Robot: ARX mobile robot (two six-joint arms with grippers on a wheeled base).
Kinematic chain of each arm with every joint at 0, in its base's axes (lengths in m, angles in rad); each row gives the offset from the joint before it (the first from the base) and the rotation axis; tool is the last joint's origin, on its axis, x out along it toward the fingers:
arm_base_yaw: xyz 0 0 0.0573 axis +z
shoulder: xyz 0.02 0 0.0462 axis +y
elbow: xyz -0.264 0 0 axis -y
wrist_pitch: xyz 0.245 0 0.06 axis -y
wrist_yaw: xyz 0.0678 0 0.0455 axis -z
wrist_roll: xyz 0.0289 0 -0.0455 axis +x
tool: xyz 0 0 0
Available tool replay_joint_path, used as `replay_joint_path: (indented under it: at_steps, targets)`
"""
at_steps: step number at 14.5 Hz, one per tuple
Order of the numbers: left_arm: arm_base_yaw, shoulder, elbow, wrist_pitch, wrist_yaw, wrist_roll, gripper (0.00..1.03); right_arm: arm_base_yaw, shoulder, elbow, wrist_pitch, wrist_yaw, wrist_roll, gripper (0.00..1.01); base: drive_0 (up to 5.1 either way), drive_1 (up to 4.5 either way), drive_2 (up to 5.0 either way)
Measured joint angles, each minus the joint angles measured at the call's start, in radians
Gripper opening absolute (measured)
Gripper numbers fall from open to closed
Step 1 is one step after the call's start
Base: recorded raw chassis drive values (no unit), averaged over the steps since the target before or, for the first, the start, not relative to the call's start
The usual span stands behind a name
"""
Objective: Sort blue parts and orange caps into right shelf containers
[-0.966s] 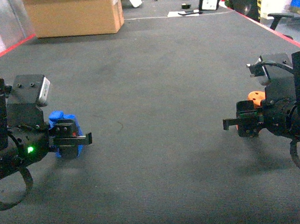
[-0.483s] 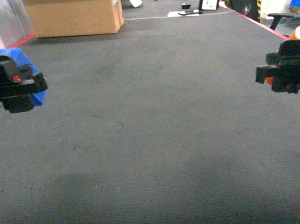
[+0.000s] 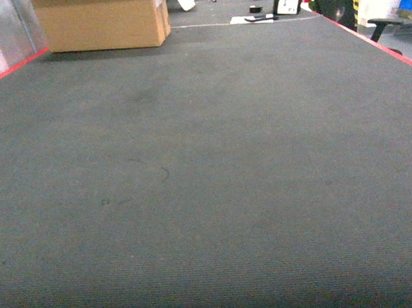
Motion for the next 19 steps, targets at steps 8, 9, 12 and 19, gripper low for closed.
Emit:
replay_joint_path:
  at_steps: [8,9,12,19]
  targets:
    - [0.141,-0.241,-0.106,-0.285,0.198,-0.025,0.44,-0.099,-0.298,-0.104,-0.336,-0.082,-0.006,0.46,0.0,0.0,0.0]
    - [0.169,-0.273,-0.127,-0.295,0.236,-0.026,0.44,-0.119,-0.332,-0.125,-0.354,-0.111,-0.007,0.46,0.0,0.0,0.0]
    - [0.249,-0.381,-0.184,-0.342,0.314,-0.027,0.44,-0.187,-0.451,-0.174,-0.414,-0.172,-0.006,0.46,0.0,0.0,0.0]
    - [0.418,-0.587,-0.251,-0.476,0.488,-0.029,0.44,-0.328,-0.652,-0.246,-0.539,-0.32,-0.004,0.46,0.0,0.0,0.0]
